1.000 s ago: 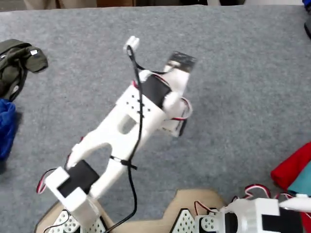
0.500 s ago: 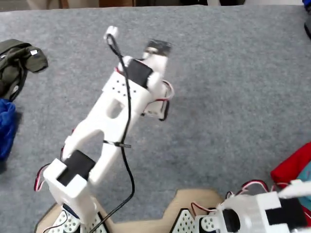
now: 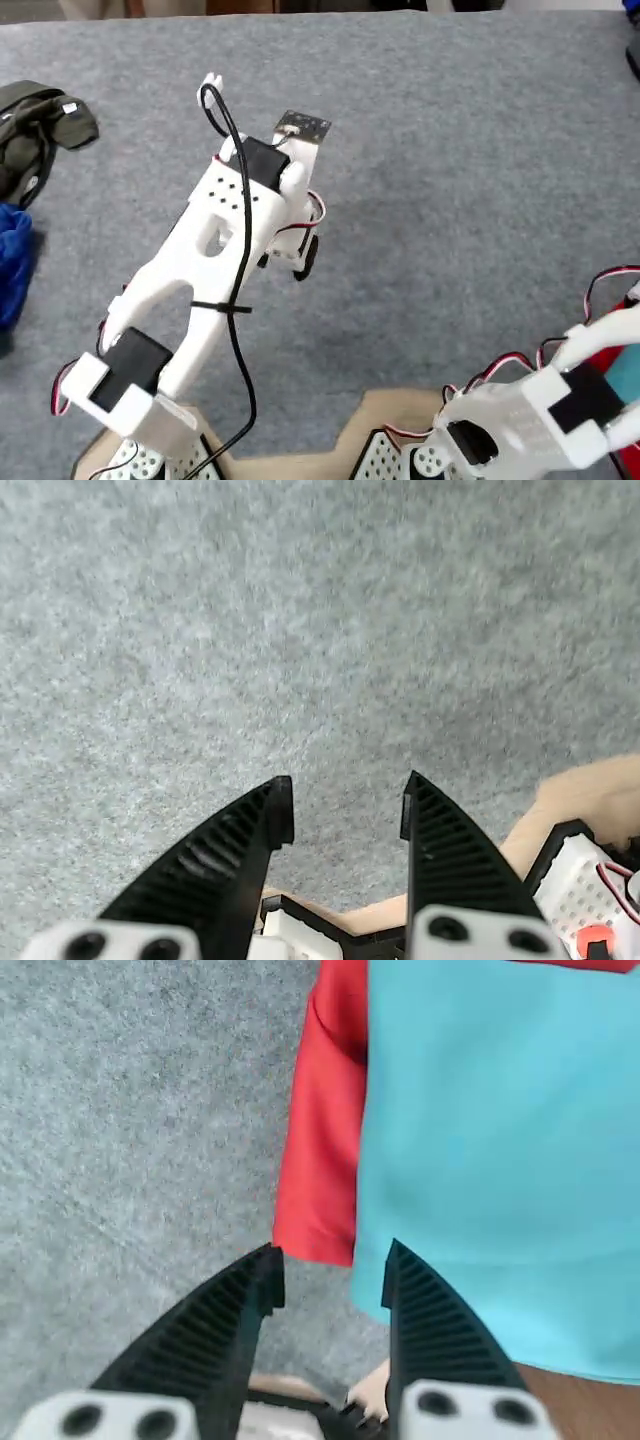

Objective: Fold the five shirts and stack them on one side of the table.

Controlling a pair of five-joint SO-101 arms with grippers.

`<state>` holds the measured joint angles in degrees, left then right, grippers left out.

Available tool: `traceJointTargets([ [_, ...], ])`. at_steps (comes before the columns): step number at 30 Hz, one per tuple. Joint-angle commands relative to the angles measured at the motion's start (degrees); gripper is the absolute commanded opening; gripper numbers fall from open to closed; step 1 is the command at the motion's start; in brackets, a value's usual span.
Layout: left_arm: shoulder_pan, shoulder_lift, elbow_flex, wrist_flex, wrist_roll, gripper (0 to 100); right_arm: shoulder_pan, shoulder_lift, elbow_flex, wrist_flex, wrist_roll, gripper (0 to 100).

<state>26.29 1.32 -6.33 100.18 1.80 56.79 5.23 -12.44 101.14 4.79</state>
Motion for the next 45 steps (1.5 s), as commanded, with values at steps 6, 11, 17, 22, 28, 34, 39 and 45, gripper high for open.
traceJointTargets([
  [6,-0.35,-5.85,2.37,0.7,-1.41,19,4.26,1.27,0.13,-0.35,0.18,17.1],
  [11,0.09,-5.85,2.99,0.7,-1.49,19,7.78,1.54,0.4,-0.35,2.37,17.1],
  [17,0.18,-5.85,3.08,0.7,-3.43,19,8.31,2.95,4.0,-4.22,2.2,17.1],
  [22,-0.09,-5.85,4.75,0.7,-4.13,19,8.22,5.67,6.99,-9.49,1.93,17.1],
  [28,0.0,-5.85,4.57,0.7,-4.13,19,8.4,6.37,7.43,-12.4,1.93,17.1],
  [34,0.0,-5.85,4.48,0.7,-4.13,19,7.78,6.99,7.52,-12.48,1.93,17.1],
  [39,-0.09,-5.85,4.57,0.7,-4.13,19,7.96,11.3,7.43,-12.48,2.02,17.0],
  [45,-0.35,-5.85,4.57,0.7,-4.22,19,7.96,12.09,7.08,-14.07,2.46,7.2],
])
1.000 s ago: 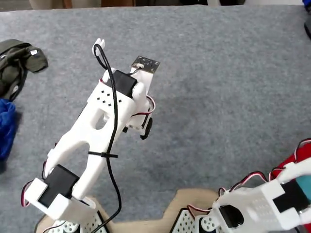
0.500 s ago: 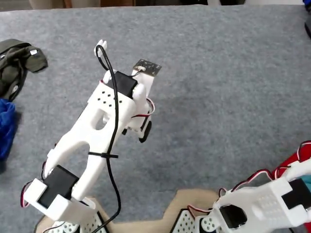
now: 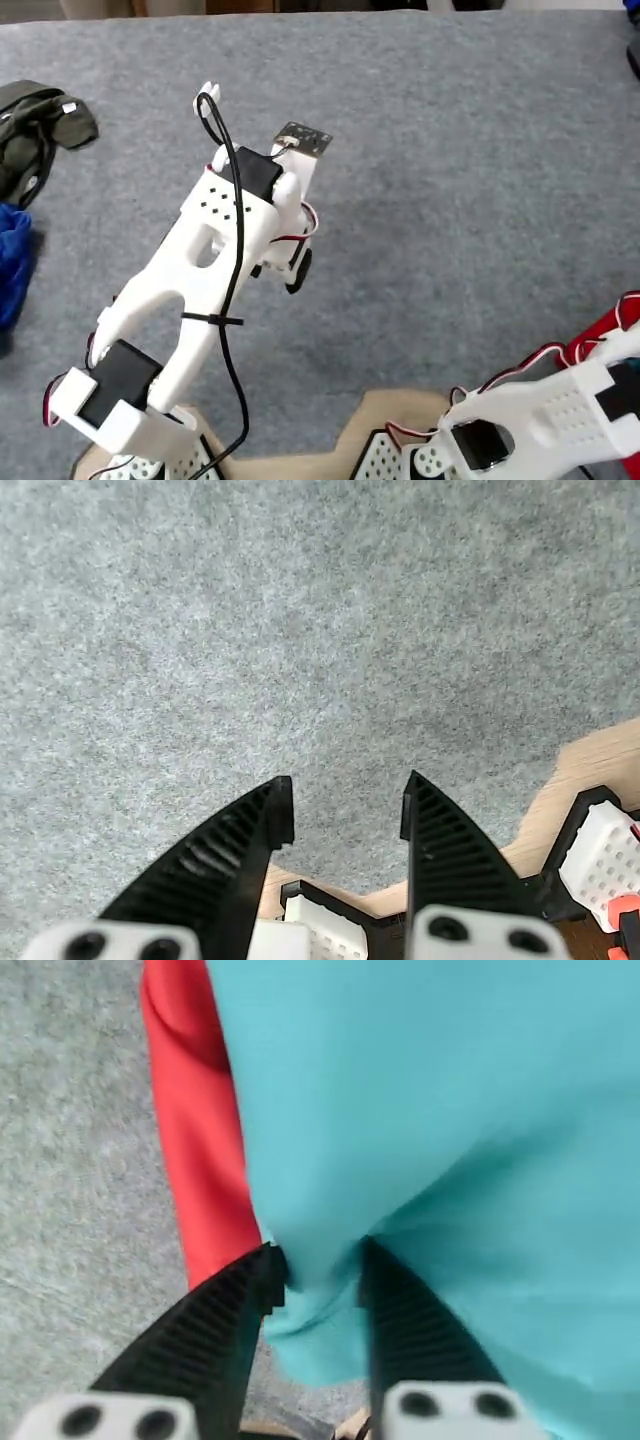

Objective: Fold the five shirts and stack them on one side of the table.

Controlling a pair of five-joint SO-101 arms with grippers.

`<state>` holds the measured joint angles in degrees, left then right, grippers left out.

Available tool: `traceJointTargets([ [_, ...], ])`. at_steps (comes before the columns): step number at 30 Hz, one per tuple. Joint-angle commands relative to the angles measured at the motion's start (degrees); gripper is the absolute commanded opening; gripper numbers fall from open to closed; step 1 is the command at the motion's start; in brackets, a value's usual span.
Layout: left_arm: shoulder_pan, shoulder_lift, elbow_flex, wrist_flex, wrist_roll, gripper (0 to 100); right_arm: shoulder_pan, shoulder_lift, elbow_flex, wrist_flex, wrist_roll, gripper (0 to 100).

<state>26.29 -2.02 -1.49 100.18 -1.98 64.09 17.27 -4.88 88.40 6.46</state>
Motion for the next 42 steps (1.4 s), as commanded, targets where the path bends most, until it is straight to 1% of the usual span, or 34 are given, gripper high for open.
traceJointTargets([
  [1,-0.35,-2.51,-0.35,0.7,-0.44,19,0.66,0.04,-0.4,-1.41,1.14,7.3],
  [6,-0.35,-2.51,-0.44,0.7,-0.44,19,0.92,-0.04,-0.57,-1.41,1.32,6.9],
  [10,-0.35,-2.51,-0.44,0.7,-1.23,19,1.01,-0.13,-1.1,-1.05,1.23,0.5],
  [15,-0.35,-2.51,-0.35,0.7,-2.73,19,1.01,-0.13,-4.09,-0.26,1.14,0.7],
  [23,-0.35,-2.51,-0.53,0.7,-2.73,19,0.75,-0.13,-13.23,8.35,0.97,0.5],
  [27,-0.26,-2.51,-0.62,0.7,-2.73,19,0.75,-0.13,-16.66,8.79,0.62,0.5],
  [29,-0.18,-2.51,-0.62,0.7,-2.73,19,0.48,-0.13,-17.45,8.79,-0.88,0.5],
  [39,-0.26,-2.51,-0.62,0.7,-2.73,19,-5.41,-0.57,-17.71,10.64,-2.37,0.5],
  [42,-0.26,-2.51,-0.62,0.7,-2.73,19,-7.25,-2.51,-17.27,10.55,-4.04,0.5],
])
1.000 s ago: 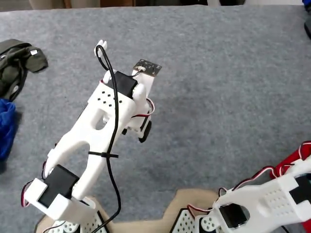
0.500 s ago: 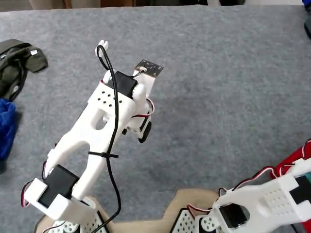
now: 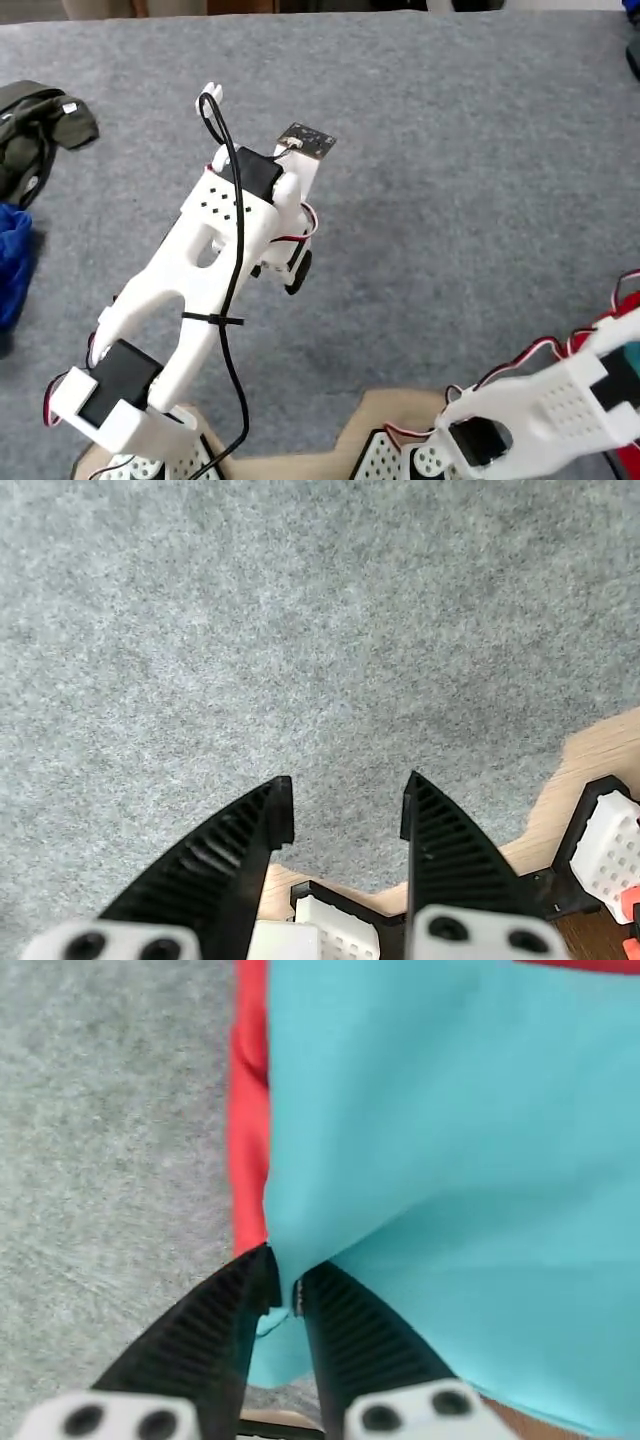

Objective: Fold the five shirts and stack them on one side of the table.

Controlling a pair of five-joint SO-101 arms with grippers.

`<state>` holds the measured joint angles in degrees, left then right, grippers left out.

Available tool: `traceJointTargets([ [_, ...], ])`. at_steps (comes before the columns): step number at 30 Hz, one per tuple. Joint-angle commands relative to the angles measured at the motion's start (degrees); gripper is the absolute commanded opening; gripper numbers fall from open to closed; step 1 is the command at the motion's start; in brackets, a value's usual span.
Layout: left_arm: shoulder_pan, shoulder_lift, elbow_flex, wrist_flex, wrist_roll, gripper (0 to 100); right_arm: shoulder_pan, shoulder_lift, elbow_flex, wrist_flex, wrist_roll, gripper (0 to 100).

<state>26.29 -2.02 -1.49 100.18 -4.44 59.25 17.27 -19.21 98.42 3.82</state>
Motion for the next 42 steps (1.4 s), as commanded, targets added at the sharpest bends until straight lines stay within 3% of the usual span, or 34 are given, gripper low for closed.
traceJointTargets([
  [1,-0.26,-2.51,-0.62,0.7,-0.26,19,-2.86,-2.86,-2.95,0.53,-1.67,0.5],
  [18,-0.35,-2.59,-0.53,0.7,-0.26,19,-1.98,-1.45,-2.15,3.69,6.59,1.7],
  [24,-0.35,-2.59,-0.53,0.7,-0.26,19,0.66,-4.97,-1.36,3.78,12.13,17.7],
  [29,-0.35,-2.59,-0.53,0.7,-0.35,19,2.51,-10.59,1.63,3.78,14.59,25.2],
  [38,-0.44,-2.59,-0.62,0.7,-0.35,19,1.8,-27.21,3.82,3.78,14.15,25.3],
  [42,-5.36,-2.68,-2.64,0.7,0.09,19,-2.07,-35.74,8.04,3.78,14.07,25.3],
])
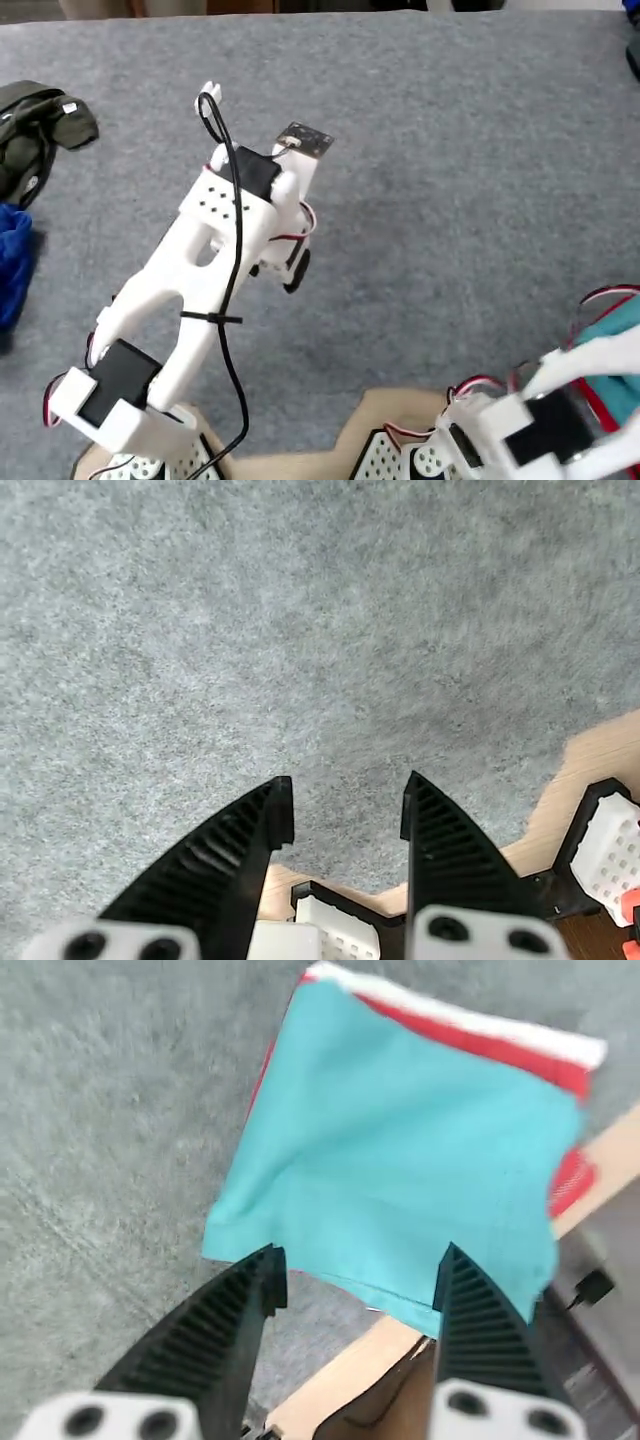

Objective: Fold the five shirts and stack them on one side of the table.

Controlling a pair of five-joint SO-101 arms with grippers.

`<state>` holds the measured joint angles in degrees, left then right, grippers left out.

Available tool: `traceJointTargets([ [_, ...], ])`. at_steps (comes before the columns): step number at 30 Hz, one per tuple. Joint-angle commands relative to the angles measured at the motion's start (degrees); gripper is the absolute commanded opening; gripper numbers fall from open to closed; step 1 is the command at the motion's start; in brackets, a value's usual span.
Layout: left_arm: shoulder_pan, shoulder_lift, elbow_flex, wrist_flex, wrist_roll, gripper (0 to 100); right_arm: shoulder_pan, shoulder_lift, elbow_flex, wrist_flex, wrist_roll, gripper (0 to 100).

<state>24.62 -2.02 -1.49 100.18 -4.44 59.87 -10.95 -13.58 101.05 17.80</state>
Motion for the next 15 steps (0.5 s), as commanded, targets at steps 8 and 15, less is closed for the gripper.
traceJointTargets([
  [8,-29.36,-2.68,-6.95,0.7,1.14,19,-19.91,-20.62,17.45,1.05,-6.95,5.9],
  [15,-57.05,-1.98,-13.1,0.62,-7.56,20,-39.25,-19.91,21.41,0.88,-19.6,0.8],
])
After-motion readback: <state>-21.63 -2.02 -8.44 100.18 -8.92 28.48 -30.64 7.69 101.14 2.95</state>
